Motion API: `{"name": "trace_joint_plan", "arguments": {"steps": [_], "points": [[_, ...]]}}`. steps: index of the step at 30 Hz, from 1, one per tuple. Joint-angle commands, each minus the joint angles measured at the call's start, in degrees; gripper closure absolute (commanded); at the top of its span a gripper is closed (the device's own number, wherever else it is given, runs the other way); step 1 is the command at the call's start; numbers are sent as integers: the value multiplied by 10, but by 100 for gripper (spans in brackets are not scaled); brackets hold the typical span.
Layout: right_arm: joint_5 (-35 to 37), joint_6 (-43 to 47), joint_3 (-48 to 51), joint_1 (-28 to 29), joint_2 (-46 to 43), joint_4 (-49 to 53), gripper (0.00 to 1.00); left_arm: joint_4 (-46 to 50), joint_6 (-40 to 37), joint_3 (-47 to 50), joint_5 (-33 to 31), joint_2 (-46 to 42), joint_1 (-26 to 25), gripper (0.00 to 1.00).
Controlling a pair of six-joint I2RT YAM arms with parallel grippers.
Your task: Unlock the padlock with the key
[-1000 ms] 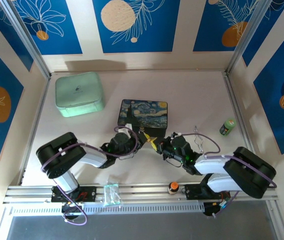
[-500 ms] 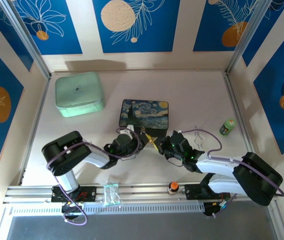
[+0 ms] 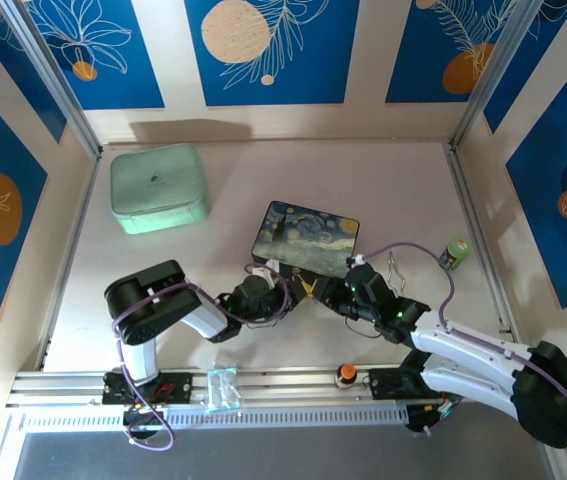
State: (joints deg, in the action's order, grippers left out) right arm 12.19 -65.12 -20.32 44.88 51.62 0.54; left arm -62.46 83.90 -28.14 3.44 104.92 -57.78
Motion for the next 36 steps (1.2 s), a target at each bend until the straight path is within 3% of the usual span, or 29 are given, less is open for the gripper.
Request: {"name": "trace_joint_plan", "arguments": {"steps": [1, 7, 12, 18, 24, 27, 31, 36], "points": [[6, 156, -31, -1, 2, 103, 69, 10, -32, -14, 15, -29, -7, 100], [124, 316, -99, 92, 53, 166, 71, 29, -41, -12, 22, -38, -3, 100], [181, 357, -128, 156, 122, 185, 73, 15, -33, -11, 30, -30, -1, 100], [183, 346, -119, 161, 150, 187, 68, 0, -26, -2, 32, -27, 2, 100], [134, 318, -100, 138, 91, 189, 46, -7, -26, 3, 33, -28, 6, 100], [97, 301, -63, 109, 29, 172, 48, -9, -27, 8, 31, -28, 7, 100], [88, 299, -30, 96, -25, 171, 67, -14, -25, 7, 32, -24, 7, 100], [96, 308, -31, 108, -9, 161, 64, -16, -24, 3, 37, -27, 7, 100]]}}
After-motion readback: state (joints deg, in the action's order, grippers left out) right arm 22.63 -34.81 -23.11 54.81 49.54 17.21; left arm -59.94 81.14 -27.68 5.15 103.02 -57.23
